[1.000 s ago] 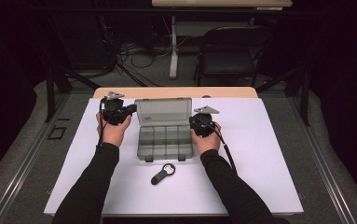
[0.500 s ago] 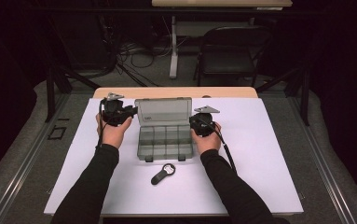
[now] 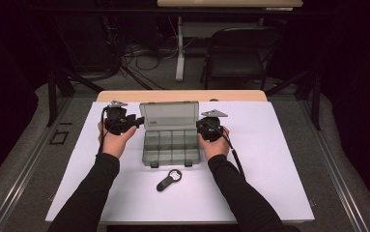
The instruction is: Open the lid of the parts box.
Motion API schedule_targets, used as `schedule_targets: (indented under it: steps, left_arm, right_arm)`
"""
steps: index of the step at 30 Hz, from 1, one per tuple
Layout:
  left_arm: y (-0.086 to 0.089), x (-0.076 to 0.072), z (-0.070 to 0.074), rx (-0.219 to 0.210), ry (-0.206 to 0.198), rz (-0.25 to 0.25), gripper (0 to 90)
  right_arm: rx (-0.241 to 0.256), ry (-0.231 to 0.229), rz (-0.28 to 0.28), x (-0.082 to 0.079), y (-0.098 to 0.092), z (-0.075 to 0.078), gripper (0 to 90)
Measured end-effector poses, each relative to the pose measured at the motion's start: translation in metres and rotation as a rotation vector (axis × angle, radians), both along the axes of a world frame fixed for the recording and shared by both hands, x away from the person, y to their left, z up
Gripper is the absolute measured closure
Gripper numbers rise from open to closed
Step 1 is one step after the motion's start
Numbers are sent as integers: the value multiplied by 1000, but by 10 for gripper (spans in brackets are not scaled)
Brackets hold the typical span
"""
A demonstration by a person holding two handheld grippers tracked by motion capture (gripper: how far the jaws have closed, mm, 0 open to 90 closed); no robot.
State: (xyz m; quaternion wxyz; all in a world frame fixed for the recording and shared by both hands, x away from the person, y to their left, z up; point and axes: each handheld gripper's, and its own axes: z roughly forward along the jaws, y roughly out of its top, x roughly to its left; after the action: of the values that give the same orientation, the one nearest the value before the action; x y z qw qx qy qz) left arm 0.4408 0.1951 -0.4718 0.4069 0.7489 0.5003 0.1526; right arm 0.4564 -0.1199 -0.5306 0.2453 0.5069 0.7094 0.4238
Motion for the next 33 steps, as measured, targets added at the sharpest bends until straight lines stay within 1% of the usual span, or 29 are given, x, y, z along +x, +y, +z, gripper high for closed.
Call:
schedule_targets:
  steps: [2, 5, 6, 9, 13, 19, 21, 22, 23, 29, 32, 33]
  left_arm:
    - [1, -3, -7, 15, 10, -10, 546]
    - [3, -7, -16, 16, 36, -16, 535]
    - [3, -8, -18, 23, 41, -20, 531]
    - [3, -11, -22, 30, 53, -23, 525]
    - [2, -13, -26, 38, 59, -20, 523]
    - [-2, -11, -34, 45, 93, -19, 525]
    - [-4, -10, -37, 58, 100, -20, 525]
    - [-5, -11, -38, 58, 103, -18, 526]
    - [-6, -10, -39, 66, 108, -27, 527]
    - [-11, -6, -47, 85, 129, -9, 542]
    - [-14, -2, -53, 71, 154, 0, 557]
    - [-16, -1, -54, 63, 155, 6, 561]
  right_arm:
    - [-1, 0, 0, 0, 0, 0, 873]
    - [-3, 1, 0, -1, 0, 0, 873]
    - [-4, 2, -1, -1, 0, 0, 873]
    - [-4, 1, -2, -1, 0, 0, 873]
    - [-5, -2, -3, 0, 1, 0, 873]
    - [-5, -1, -3, -1, 1, 0, 873]
    - [-4, -1, -3, -1, 1, 0, 873]
    - [-4, -1, -3, -1, 0, 0, 873]
    - [-4, -1, -3, -1, 1, 0, 873]
    - [-3, -1, -6, -1, 1, 0, 874]
    - [-2, -2, -5, -1, 1, 0, 873]
    - [-3, -2, -7, -1, 1, 0, 874]
